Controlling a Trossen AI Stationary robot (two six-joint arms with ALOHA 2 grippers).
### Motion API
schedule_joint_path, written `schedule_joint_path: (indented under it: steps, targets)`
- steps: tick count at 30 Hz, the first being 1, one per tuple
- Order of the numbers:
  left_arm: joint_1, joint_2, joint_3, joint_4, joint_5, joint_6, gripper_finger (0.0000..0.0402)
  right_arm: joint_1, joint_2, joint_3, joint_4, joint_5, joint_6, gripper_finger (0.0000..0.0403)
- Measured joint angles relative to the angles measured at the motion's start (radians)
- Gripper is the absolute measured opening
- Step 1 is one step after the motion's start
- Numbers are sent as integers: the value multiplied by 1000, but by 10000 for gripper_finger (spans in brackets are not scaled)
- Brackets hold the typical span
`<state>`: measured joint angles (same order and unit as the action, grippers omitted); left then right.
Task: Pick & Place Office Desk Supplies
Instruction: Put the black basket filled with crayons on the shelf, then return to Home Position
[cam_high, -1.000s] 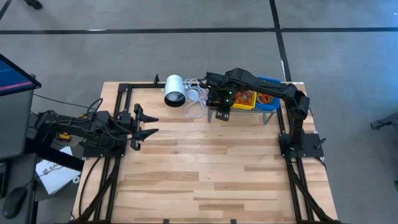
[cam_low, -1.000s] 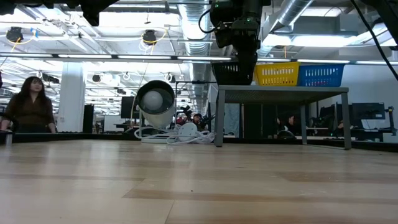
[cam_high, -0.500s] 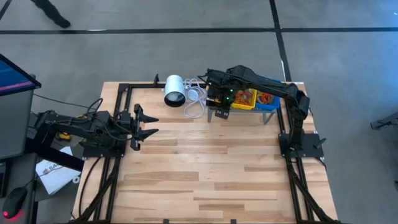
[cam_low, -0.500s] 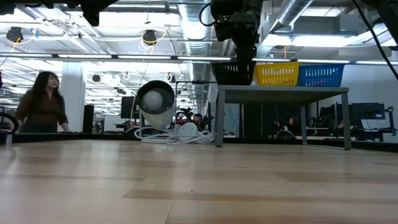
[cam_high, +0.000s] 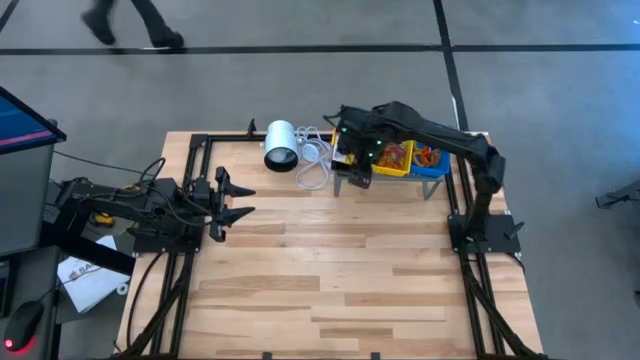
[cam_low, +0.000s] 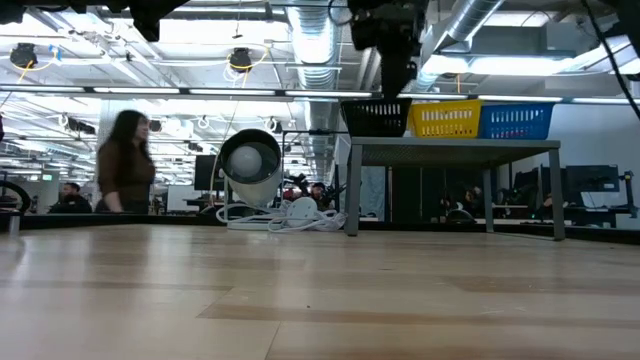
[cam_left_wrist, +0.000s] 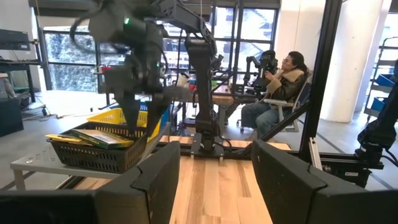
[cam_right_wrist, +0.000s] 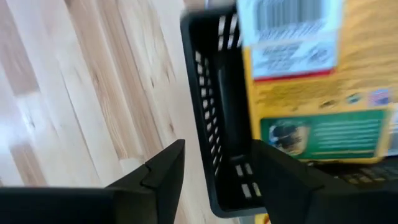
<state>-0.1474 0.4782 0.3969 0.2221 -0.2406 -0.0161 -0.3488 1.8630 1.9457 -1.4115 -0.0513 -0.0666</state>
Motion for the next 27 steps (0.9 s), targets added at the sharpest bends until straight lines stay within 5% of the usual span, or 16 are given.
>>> schedule_joint_path:
  steps: [13, 19, 27]
  targets:
    - [0, 0, 0, 4, -5, -6, 195, 28, -249, 0, 206, -1, 99, 178]
    - [0, 0, 0, -7, -46, -48, 195, 92, -413, -7, 273, 22, 129, 147]
    - [0, -15, 0, -13, -47, -67, 195, 247, -736, -276, 386, 115, 190, 96]
